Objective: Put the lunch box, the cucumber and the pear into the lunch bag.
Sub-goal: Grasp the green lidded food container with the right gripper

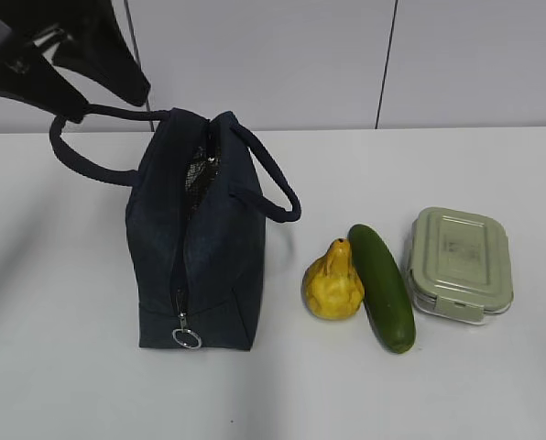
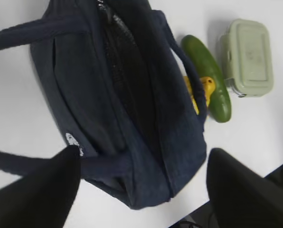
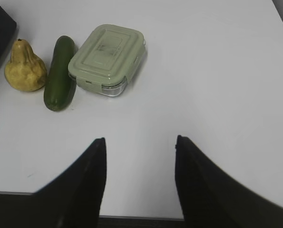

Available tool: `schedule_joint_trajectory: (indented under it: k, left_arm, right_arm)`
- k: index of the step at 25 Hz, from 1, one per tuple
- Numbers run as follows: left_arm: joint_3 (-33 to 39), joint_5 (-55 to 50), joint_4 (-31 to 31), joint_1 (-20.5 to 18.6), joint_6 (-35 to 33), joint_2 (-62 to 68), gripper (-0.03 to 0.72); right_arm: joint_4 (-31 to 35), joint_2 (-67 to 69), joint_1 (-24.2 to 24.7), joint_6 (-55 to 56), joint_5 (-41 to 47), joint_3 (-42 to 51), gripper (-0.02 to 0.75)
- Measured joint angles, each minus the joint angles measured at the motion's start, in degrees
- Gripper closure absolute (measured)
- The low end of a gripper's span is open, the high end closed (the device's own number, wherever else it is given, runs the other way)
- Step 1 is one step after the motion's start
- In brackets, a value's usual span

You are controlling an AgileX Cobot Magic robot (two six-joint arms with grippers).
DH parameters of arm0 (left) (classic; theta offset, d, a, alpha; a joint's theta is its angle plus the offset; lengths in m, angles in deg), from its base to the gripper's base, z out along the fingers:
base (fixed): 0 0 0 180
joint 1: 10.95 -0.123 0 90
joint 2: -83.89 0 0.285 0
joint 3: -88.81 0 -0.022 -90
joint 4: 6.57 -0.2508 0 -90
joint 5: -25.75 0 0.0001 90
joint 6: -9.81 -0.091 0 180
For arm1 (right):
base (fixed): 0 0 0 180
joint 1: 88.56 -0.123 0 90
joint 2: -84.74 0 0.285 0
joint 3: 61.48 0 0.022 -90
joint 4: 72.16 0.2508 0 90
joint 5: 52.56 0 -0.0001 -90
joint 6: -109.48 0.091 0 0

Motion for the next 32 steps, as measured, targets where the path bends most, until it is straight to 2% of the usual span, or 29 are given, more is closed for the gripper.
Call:
schedule_joint_trajectory:
  k: [8,15,18,21,26,27,32]
  left_arm:
    - [-7.7,-1.2,-3.1,1.0,0.9,11.8,0.204]
    - [-11.4,-1.2,-3.2,1.2,1.0,18.2,0.214]
    - [-11.8,-1.2,-3.2,1.2,1.1,20.0,0.246]
    - [-11.8,-1.3,-3.2,1.2,1.7,21.1,0.322]
    - [-11.8,-1.5,-3.4,1.2,2.5,21.2,0.636]
    - [-11.8,-1.6,-3.4,1.2,2.5,21.3,0.668]
    - [-12.1,-2.7,-3.8,1.2,2.5,21.3,0.683]
  right_arm:
    - [0.0,0.0,0.0,0.0,0.0,0.0,0.386]
    - [0.0,0.0,0.0,0.0,0.0,0.0,0.386]
    - [0.0,0.0,0.0,0.0,0.0,0.0,0.386]
    - [0.0,0.0,0.0,0.0,0.0,0.0,0.386]
    - [0.0,0.0,0.0,0.0,0.0,0.0,0.386]
    - [0.0,0.0,0.0,0.0,0.0,0.0,0.386]
    - [0.0,0.0,0.0,0.0,0.0,0.0,0.386]
